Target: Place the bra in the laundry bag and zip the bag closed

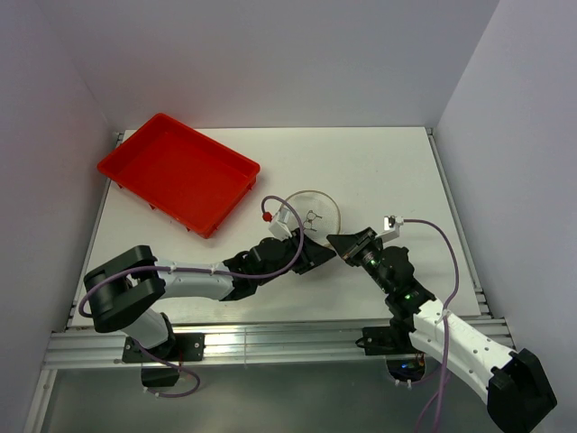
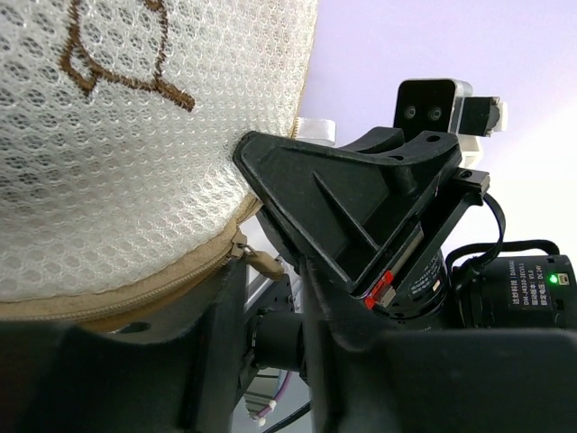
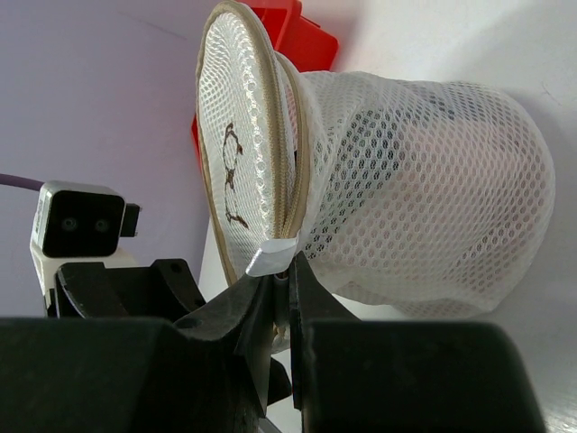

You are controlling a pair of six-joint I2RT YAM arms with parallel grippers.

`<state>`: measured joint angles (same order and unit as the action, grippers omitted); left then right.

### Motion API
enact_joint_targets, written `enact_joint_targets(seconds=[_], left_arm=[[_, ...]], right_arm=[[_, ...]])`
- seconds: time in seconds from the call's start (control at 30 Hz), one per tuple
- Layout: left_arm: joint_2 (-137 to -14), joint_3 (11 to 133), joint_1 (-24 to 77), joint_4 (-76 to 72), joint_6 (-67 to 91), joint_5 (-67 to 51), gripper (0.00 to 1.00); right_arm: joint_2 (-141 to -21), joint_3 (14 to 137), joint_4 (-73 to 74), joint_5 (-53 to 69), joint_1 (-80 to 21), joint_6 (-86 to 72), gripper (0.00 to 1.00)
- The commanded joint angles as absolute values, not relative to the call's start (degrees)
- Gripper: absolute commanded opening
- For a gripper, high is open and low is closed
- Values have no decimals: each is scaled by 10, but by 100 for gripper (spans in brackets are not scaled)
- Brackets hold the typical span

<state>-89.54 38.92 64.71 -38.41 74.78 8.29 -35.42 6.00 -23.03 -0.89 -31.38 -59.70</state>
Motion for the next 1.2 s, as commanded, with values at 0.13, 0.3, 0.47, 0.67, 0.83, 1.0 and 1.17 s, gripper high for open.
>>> enact_joint_targets(seconds=[0.13, 0.3, 0.47, 0.67, 0.83, 1.0, 1.17], left_arm=[[-885, 384, 650, -417, 751, 98, 41], [-880, 379, 650, -416, 748, 100, 18], [-866, 367, 650, -410, 744, 104, 0], [-830, 359, 649, -374, 708, 105, 0], [-785, 326, 636, -352, 694, 112, 0], [-742, 287, 621, -330, 683, 124, 0], [-707, 258, 603, -310, 673, 123, 0]], right_arm=[[-345, 57, -248, -23, -319, -591, 0], [-350, 61, -248, -21, -320, -589, 0], [-360, 65, -243, -23, -320, -580, 0], [-386, 96, -212, -24, -316, -545, 0], [-409, 133, -198, -3, -303, -507, 0], [-424, 157, -185, 31, -288, -483, 0], [-438, 180, -172, 71, -272, -453, 0]])
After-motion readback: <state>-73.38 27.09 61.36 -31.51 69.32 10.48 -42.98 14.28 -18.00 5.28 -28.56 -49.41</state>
